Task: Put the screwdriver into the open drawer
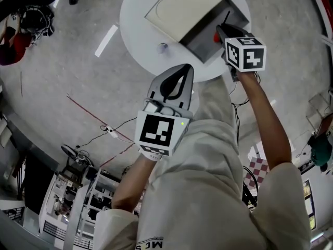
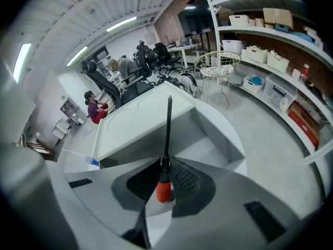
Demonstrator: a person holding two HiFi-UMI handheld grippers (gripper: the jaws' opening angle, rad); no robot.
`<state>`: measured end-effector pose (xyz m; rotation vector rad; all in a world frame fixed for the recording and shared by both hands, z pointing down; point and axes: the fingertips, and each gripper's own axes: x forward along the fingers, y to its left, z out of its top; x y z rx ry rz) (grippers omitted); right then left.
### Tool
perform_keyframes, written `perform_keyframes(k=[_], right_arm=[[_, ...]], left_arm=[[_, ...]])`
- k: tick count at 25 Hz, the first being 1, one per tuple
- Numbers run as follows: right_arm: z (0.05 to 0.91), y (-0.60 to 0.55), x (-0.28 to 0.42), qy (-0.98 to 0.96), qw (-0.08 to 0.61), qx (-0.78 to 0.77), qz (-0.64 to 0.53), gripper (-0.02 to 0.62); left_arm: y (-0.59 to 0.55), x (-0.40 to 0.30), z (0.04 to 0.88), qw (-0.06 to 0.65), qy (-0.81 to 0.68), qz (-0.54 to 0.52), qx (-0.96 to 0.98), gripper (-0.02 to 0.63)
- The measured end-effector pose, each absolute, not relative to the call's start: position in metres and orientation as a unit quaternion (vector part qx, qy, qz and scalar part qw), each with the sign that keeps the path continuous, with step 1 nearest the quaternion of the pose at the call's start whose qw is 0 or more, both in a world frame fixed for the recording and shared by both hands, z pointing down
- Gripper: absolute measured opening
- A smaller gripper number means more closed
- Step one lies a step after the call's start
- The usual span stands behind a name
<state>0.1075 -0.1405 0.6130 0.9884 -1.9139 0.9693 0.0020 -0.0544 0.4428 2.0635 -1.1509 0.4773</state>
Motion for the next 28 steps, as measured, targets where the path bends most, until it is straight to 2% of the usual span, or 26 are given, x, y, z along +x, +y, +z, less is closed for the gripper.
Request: perform_keyframes(k=[11,17,28], right_arm=[[0.636,-0.152,0.119,-0.657,0.405,0.384,0.507,0.113],[0.639,-0.158,0.121,-0.641,0.423,0.392,0.506,0.114],[0.628,-0.155,0.126,-0.643,0.409,0.421,0.493,0.129]], left_arm=[[-0.055,-0.002,0.446,0.36,-0.454,0.184,0.794,0.011],[-0.054,-0.006,0.445,0.362,-0.458,0.177,0.792,0.011],[-0.047,-0.012,0.44,0.353,-0.461,0.175,0.795,0.011]])
